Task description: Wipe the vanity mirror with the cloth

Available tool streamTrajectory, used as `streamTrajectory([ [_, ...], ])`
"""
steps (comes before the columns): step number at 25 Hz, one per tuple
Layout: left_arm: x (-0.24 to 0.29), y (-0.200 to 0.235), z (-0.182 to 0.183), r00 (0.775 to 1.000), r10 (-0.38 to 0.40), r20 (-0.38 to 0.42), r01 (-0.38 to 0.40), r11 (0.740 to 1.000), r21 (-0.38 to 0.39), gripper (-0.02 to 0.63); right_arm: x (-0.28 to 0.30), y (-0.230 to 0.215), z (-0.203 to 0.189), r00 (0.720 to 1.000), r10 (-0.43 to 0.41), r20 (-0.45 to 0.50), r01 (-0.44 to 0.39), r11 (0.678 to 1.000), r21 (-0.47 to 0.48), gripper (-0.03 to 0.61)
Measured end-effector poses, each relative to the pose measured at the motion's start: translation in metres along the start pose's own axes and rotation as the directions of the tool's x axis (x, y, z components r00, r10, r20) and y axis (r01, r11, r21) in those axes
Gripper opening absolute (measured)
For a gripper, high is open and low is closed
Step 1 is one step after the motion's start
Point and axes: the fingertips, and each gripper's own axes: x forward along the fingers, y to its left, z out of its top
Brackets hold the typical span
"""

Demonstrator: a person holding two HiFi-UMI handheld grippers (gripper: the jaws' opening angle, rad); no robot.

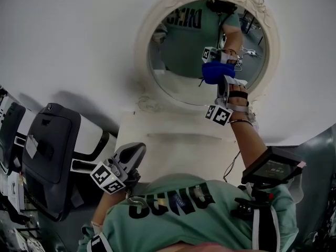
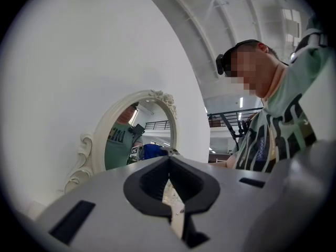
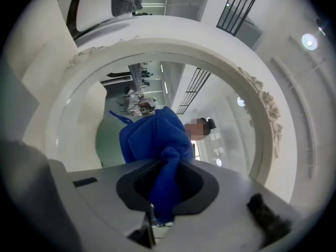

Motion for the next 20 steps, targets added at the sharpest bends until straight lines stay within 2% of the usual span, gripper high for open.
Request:
streamTrajectory([
  [4, -0.002, 0.002, -0.014, 0.998, 0.026, -0.057, -0.027, 0.999, -0.03, 0.01, -0.017, 0.102, -0.02, 0.984, 0.176, -0.033, -0.177, 0.984, -0.028, 0.049],
  [9, -0.012, 0.003, -0.031, 0.991, 0.064, -0.114, -0.071, 0.996, -0.061, 0.009, -0.035, 0.211, -0.043, 0.922, 0.374, -0.102, -0.381, 0.923, -0.059, 0.049],
  [11, -0.014, 0.003, -0.037, 0.99, 0.067, -0.124, -0.076, 0.995, -0.068, 0.009, -0.038, 0.229, -0.047, 0.902, 0.415, -0.117, -0.422, 0.906, -0.041, 0.046],
  [14, -0.017, 0.0, -0.037, 0.99, 0.064, -0.124, -0.072, 0.996, -0.06, 0.009, -0.035, 0.232, -0.048, 0.877, 0.458, -0.145, -0.465, 0.885, -0.01, 0.048],
  [16, -0.02, -0.001, -0.033, 0.992, 0.062, -0.109, -0.067, 0.997, -0.044, 0.01, -0.035, 0.237, -0.047, 0.842, 0.517, -0.154, -0.523, 0.852, 0.001, 0.048],
  [19, -0.026, -0.011, -0.022, 0.995, 0.052, -0.087, -0.053, 0.998, -0.02, 0.009, -0.049, 0.245, -0.042, 0.749, 0.647, -0.14, -0.644, 0.761, 0.074, 0.048],
  [20, -0.027, -0.016, -0.018, 0.996, 0.045, -0.078, -0.046, 0.999, -0.009, 0.01, -0.054, 0.239, -0.04, 0.728, 0.674, -0.12, -0.667, 0.738, 0.1, 0.048],
])
